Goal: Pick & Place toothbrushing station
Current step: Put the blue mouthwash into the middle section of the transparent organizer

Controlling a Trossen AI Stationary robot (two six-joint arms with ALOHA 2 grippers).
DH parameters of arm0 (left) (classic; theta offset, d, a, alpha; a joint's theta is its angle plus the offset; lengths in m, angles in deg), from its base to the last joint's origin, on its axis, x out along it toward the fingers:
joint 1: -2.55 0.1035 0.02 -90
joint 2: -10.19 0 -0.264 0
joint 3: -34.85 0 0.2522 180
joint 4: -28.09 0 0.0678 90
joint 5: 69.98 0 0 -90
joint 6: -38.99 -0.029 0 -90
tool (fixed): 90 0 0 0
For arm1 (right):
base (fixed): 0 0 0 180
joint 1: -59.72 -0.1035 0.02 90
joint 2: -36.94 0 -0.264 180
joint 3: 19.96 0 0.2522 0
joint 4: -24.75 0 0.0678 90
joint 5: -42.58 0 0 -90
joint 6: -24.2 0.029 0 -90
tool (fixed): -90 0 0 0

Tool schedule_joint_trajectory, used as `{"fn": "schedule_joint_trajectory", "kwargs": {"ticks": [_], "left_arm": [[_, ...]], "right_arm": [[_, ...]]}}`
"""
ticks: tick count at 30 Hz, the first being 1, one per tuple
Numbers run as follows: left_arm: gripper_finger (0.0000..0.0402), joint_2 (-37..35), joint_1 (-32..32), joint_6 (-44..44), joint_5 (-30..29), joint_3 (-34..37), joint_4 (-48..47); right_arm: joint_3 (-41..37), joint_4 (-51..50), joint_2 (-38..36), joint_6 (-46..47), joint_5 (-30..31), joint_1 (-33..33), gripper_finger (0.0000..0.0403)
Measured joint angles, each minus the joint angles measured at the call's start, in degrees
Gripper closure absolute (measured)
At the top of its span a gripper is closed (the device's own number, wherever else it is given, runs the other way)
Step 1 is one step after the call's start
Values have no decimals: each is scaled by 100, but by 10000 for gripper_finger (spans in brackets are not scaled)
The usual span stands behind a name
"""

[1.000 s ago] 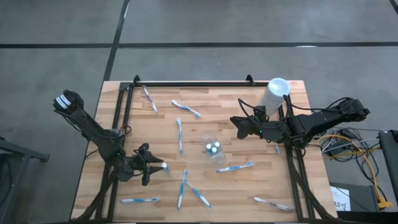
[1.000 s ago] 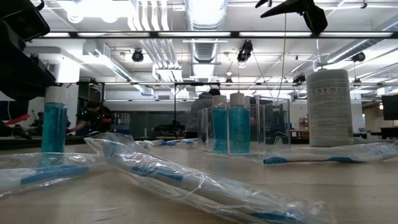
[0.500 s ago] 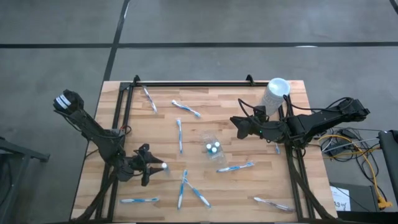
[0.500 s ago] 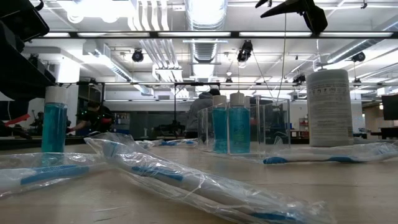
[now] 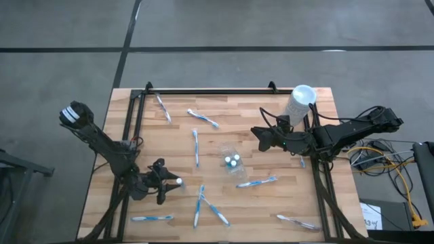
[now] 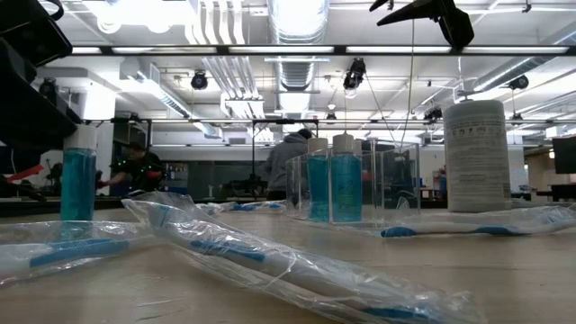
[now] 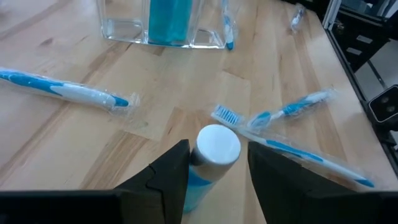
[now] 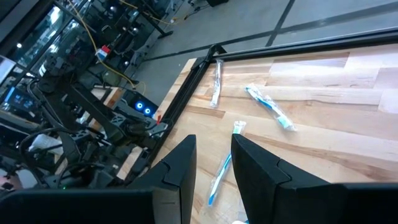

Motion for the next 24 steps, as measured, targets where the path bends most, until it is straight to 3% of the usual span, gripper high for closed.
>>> {"fn": "schedule_joint_trajectory", "kwargs": {"ticks": [17, 24], "left_arm": [[237, -18, 2, -87, -179, -13, 51], [281, -20, 2, -86, -173, -13, 70]], "right_arm": [[0, 1, 0, 6, 0, -1, 305], [0, 0, 0, -7, 0, 1, 305]]}}
